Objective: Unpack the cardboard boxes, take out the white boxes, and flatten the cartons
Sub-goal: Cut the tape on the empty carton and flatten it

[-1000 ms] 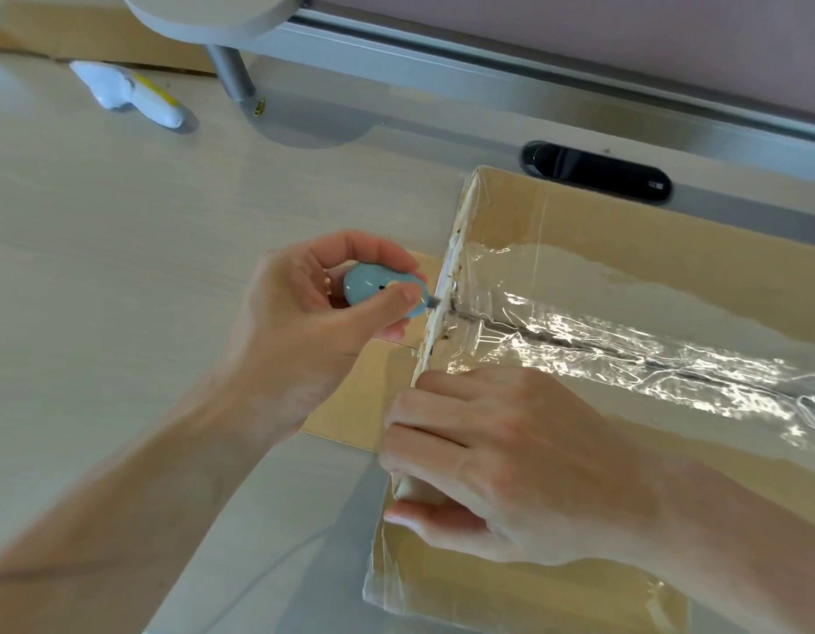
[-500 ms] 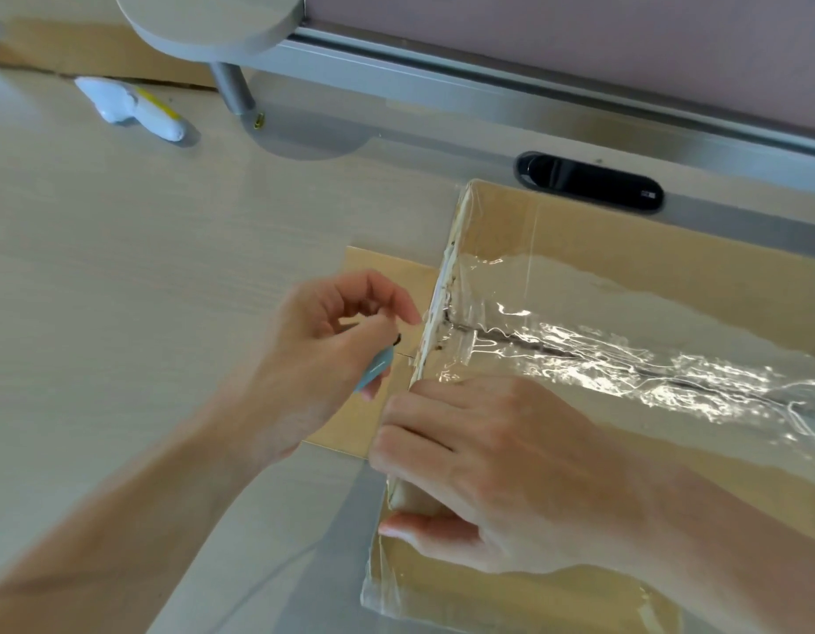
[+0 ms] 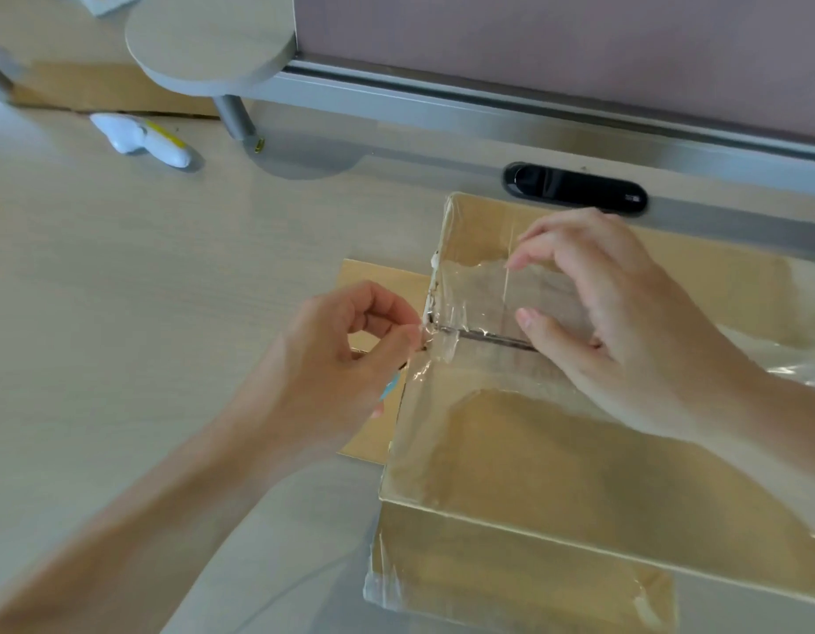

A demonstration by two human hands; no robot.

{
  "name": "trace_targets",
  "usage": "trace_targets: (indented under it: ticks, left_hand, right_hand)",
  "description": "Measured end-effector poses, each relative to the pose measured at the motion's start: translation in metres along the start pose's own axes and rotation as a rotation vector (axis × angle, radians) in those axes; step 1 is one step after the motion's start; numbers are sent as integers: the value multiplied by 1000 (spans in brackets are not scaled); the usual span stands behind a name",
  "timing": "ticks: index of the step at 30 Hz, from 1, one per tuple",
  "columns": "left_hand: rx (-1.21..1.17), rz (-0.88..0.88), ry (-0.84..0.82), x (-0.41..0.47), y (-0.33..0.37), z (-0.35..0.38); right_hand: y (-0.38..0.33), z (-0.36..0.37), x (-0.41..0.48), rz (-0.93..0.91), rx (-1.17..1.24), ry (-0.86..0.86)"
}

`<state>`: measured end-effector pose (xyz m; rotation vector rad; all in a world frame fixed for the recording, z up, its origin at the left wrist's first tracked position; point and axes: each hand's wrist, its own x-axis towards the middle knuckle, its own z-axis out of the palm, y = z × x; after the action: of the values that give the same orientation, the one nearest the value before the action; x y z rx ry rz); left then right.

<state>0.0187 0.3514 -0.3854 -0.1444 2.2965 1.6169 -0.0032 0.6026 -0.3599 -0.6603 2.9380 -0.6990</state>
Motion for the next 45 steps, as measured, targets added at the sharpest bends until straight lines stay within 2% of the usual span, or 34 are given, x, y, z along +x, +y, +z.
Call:
trace_targets:
  ticks: [3, 8, 13, 16, 20, 28, 31, 34, 37, 40, 45]
  left_hand:
    - [-30, -80, 22, -7, 1, 2]
    - [12, -227, 14, -20, 1, 5]
    - [280, -178, 93, -35, 12, 8]
    - [322, -153, 107, -38, 14, 10]
    - [200, -214, 134, -35, 20, 10]
    - [28, -294, 94, -38, 28, 9]
    - [52, -262, 104, -36, 22, 9]
    - [81, -208, 109, -34, 14, 10]
    - [-16, -259, 69, -32, 5, 15]
    - [-101, -295, 9, -30, -5, 18]
    - [-128, -249, -53, -30, -17, 18]
  right_hand:
    - [-3, 4, -6, -13, 28, -50]
    - [-3, 11, -20, 12, 45, 1]
    - [-4, 15, -20, -24, -74, -17]
    - [-4, 19, -16, -7, -139, -91]
    - [-3, 27, -15, -7, -162, -141]
    - [-11, 29, -13, 33, -139, -109]
    - [-22, 23, -12, -15, -8, -66]
    - [-37, 17, -1, -96, 93, -131]
    - [-42, 10, 15, -95, 10, -242]
    - [-41, 8, 29, -154, -92, -254]
    - [-38, 10, 39, -201, -190, -328]
